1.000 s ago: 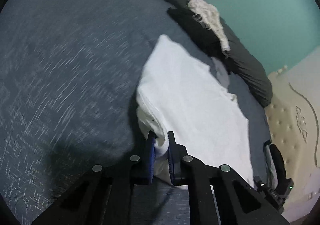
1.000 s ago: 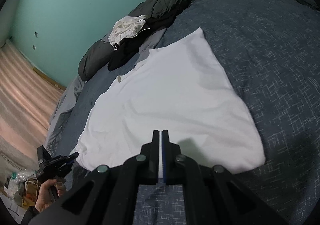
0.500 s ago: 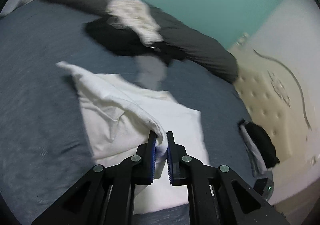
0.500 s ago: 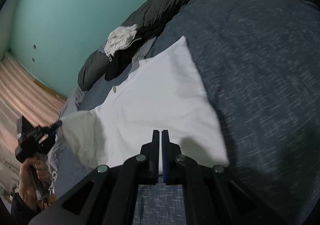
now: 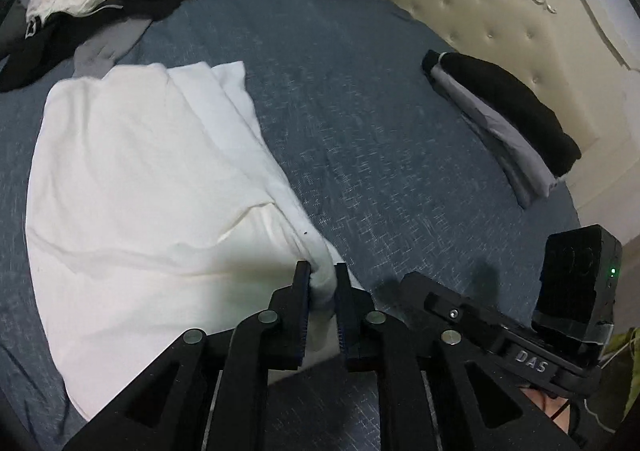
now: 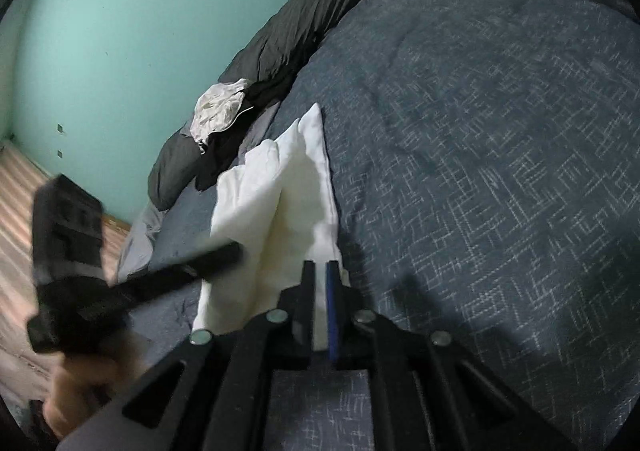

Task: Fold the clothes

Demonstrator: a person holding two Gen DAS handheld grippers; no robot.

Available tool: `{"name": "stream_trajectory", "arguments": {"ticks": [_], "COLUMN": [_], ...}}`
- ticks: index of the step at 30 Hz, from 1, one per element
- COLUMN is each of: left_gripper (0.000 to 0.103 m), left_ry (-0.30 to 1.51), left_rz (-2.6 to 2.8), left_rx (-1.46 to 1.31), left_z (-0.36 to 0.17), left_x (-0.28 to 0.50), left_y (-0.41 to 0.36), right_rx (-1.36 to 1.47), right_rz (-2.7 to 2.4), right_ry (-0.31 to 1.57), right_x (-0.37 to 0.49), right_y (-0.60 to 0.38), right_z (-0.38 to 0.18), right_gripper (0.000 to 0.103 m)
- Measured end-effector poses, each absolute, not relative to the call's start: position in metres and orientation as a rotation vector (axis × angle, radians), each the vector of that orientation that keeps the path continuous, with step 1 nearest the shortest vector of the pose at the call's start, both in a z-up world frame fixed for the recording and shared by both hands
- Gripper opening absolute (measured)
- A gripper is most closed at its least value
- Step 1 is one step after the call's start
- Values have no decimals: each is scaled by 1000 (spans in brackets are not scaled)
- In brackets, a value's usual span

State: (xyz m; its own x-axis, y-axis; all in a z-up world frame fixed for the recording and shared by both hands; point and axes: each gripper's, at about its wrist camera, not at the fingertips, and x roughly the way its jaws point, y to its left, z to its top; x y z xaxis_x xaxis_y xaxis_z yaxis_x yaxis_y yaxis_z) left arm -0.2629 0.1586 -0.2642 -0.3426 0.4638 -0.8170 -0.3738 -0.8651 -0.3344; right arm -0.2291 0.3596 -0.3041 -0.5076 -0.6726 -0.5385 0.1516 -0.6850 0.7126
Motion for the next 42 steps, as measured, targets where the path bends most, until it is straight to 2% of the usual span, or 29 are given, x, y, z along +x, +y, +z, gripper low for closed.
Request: {"name": "stream_trajectory", "arguments": {"ticks": [2,6,8,9,11,17,23,25,27,29,37,42], "left_gripper": [19,35,35,35,35,35,35,35,35,35,35,36], "left_ry": [-144,-169,-171,-152,-122,-77,-32,-29,-16,6,27,17], "left_rz": [2227,2279,2310,2331,2365,2428,2434,2425,2419,2408,2404,2415], "left_rx": [-1383,-1341,-1333,-1341,-1362,-1430,-1469,-1485,-1500,-1508,-1512,-1534], "left_z": [-254,-229,-222,-222,-225,-245,-263,-269,-274,-278,-274,-275], "left_x": [-258,-254,-255,-254,-254,-251,-241,-239,-237,-235,-225,-218], "left_y": [149,126,111,103,89,55,38,37,36,38,31,16], "right_rx": [1164,1142,1127,1122,1134,1155,1195,1212,1221,1224,1125,1207], "right_rz": [-2178,-2113,-2080,-2064,-2055,-2052,-2062,-2072,-2082,-2088,-2135,-2135], "right_ry": [-856,-914,-941,-954,-961,-946,-806,-780,-768,-761,-796,-821], "right_x": [-229,-231,-234,-236,-240,-248,-252,-254,-255,-256,-241,-235], "right_y": [360,355,350,348,343,336,313,309,309,310,331,340], "right_z": [-307,-309,-308,-308,-310,-310,-309,-312,-315,-316,-292,-305], "right_gripper": [27,28,33,39,47,47,47,38,20,9,6,6]}}
